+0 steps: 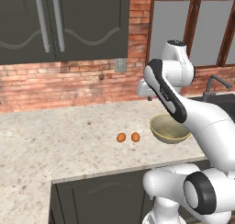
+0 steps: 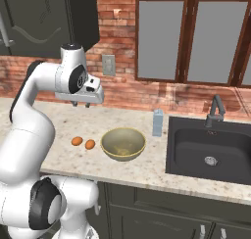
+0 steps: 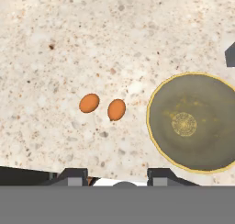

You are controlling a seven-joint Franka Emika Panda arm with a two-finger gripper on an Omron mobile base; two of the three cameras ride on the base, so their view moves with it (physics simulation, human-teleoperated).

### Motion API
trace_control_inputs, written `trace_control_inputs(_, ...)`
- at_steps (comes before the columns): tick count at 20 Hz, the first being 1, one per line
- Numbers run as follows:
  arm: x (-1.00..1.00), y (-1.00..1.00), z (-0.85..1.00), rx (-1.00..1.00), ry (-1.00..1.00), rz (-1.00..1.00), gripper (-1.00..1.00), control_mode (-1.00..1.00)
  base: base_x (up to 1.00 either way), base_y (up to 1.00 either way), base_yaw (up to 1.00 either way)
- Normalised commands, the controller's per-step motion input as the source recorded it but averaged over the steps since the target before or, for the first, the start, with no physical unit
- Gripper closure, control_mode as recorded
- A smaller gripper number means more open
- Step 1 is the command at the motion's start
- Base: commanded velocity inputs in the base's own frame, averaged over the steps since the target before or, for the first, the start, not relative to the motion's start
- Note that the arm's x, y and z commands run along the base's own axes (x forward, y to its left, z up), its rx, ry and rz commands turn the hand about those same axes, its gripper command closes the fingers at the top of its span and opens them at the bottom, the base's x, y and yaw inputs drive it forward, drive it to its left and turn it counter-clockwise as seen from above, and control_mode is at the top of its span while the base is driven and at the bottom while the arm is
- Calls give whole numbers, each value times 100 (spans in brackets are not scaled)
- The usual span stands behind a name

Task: Gather the eggs and milk located in the vicinity of the sink area and place them right next to the bowl.

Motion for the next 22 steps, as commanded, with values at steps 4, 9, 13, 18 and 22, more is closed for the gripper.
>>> trace_control_inputs(4, -4, 0, -5, 0, 1, 0, -100, -100, 0, 0, 0)
trace_control_inputs(9, -1, 3, -24, 0, 0, 0, -100, -100, 0, 0, 0)
trace_control_inputs(13, -1, -19, -21, 0, 0, -5, -100, -100, 0, 0, 0)
trace_control_inputs(18, 1, 7, -43, 0, 5, -7, -100, -100, 0, 0, 0)
trace_control_inputs(22, 0, 14, -46, 0, 4, -11, -100, -100, 0, 0, 0)
